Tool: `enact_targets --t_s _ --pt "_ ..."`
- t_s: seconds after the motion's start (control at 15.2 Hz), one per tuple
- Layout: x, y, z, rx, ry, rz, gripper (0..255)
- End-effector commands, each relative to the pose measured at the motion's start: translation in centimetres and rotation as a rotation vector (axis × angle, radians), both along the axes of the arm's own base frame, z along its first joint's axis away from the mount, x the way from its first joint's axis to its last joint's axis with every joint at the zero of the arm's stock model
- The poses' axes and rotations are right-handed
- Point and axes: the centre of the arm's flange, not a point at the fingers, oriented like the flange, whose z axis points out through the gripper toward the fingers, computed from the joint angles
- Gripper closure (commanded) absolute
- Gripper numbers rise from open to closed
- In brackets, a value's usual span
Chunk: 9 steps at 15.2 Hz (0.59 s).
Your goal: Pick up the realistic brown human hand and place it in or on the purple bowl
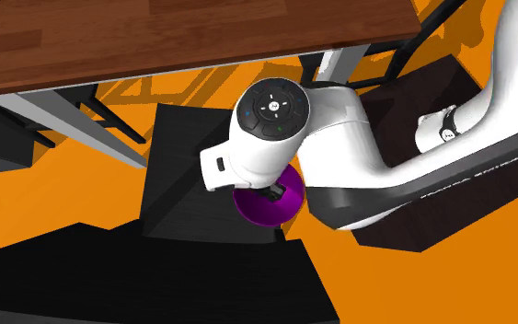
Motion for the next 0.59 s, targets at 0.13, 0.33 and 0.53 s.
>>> enact_targets --t_s 0.13,0.33,0.53 --pt "-0.1 5.4 -0.3 0.000 -0.001 -0.001 255" --pt "-0.1 5.4 -1.9 0.000 -0.001 -0.001 255" --pt "-0.1 5.4 -3.5 0.000 -0.001 -0.001 255"
